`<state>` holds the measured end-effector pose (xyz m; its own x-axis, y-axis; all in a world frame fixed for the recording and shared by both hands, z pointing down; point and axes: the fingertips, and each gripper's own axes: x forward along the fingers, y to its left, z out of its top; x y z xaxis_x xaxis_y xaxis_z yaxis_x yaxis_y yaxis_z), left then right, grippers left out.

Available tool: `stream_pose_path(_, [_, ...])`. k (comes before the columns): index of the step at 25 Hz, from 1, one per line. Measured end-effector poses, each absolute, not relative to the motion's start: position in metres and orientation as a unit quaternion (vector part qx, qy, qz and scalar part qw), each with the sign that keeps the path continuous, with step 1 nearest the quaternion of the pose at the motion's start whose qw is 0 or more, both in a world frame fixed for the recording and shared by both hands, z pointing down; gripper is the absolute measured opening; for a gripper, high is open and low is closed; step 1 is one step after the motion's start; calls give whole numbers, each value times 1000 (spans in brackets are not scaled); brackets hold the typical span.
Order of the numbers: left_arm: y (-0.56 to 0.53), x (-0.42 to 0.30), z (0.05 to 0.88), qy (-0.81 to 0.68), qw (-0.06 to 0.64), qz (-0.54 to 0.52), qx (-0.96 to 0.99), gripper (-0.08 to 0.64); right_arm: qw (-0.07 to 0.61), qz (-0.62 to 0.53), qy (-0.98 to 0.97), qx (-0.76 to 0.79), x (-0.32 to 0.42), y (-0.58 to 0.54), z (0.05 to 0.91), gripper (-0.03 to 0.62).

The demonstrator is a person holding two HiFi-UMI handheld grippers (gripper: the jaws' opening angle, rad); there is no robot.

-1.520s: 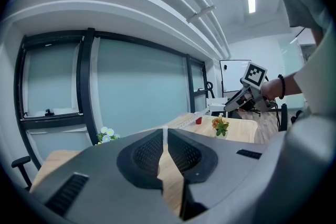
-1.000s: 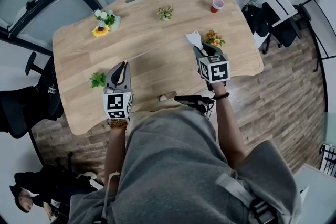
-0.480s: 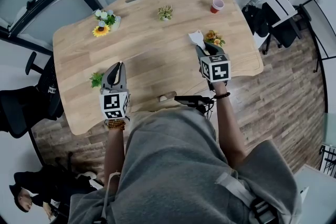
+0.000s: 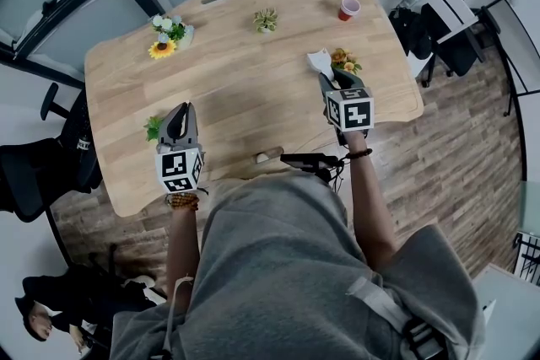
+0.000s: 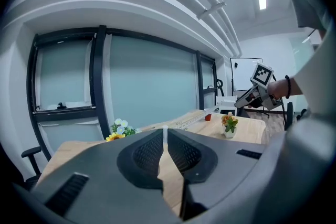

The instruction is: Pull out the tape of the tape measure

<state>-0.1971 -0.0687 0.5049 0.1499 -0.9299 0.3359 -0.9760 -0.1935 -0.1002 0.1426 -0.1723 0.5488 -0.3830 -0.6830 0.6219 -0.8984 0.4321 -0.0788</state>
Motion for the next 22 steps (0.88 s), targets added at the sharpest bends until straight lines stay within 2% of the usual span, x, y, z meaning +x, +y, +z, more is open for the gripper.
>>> stream_pose_path(22, [-73,-169,513,-608,90,162,772,34,244,223,-820,466,129,-169,546,130])
